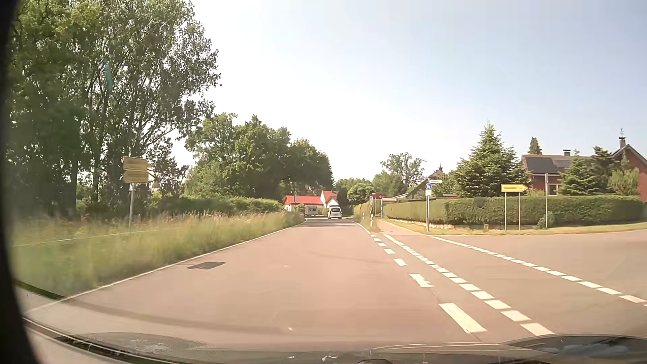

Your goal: Follow the waypoints while adhering to traffic rules and regulations

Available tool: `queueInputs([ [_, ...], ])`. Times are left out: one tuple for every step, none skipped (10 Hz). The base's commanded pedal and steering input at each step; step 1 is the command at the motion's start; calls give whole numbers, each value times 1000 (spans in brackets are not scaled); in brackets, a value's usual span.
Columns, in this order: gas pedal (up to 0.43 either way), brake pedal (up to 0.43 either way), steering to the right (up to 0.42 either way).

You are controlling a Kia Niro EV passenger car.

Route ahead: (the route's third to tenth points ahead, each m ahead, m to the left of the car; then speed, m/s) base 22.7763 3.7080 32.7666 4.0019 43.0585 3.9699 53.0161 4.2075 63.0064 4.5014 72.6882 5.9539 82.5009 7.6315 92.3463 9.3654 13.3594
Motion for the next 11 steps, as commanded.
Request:
queueInputs([
  [150, 0, -3],
  [150, 0, -3],
  [150, 0, -3],
  [150, 0, -3],
  [150, 0, -3],
  [150, 0, -3],
  [150, 0, -3],
  [150, 0, -1],
  [138, 0, -1],
  [138, 0, -1],
  [138, 0, -1],
])
